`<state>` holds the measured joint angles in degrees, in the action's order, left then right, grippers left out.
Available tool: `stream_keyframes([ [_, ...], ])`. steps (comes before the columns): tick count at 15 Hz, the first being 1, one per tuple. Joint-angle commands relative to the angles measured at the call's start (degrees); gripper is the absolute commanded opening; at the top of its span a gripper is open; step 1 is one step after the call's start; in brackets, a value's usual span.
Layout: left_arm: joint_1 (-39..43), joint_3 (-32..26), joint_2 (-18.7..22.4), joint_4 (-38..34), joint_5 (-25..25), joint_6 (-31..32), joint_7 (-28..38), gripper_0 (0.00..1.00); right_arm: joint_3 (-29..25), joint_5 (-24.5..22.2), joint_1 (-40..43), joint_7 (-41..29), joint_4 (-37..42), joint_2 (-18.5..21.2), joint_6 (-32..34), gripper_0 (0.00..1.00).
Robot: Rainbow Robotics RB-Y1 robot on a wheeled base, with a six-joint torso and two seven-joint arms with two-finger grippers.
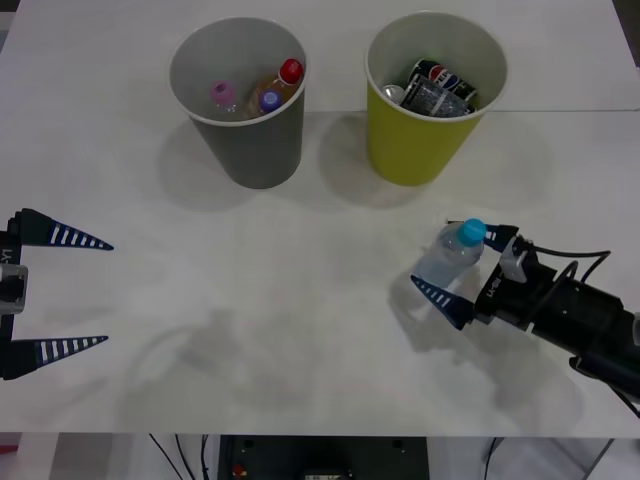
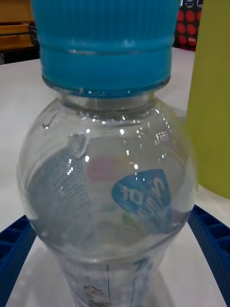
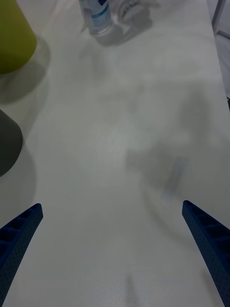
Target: Put the can into the green bin and the plastic bottle into the gray bin
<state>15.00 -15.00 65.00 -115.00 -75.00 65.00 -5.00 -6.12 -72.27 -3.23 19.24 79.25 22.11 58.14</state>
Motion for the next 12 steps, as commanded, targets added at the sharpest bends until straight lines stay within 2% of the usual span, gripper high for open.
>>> stream_keyframes([
  [1, 0.0, 0.0, 0.0, 0.0, 0.0, 0.0, 0.0, 1.00, 0.2, 0.0, -0.3, 0.0, 0.0, 0.0, -0.1, 1.00],
  [2, 0.0, 0.0, 0.0, 0.0, 0.0, 0.0, 0.0, 1.00, 0.3, 0.1, -0.4, 0.1, 0.0, 0.0, -0.2, 1.00],
  [3, 0.0, 0.0, 0.0, 0.0, 0.0, 0.0, 0.0, 1.00, 0.5, 0.0, -0.5, 0.0, 0.0, 0.0, -0.2, 0.63],
  [5, 0.0, 0.0, 0.0, 0.0, 0.0, 0.0, 0.0, 1.00, 0.6, 0.0, -0.5, -0.4, 0.0, 0.0, -0.2, 0.04],
  [6, 0.0, 0.0, 0.0, 0.0, 0.0, 0.0, 0.0, 1.00, 0.6, 0.0, -0.5, -0.6, 0.0, 0.0, -0.2, 0.00],
  [12, 0.0, 0.0, 0.0, 0.0, 0.0, 0.0, 0.0, 1.00, 0.7, 0.0, -0.5, -1.4, 0.0, 0.3, 0.0, 0.00],
])
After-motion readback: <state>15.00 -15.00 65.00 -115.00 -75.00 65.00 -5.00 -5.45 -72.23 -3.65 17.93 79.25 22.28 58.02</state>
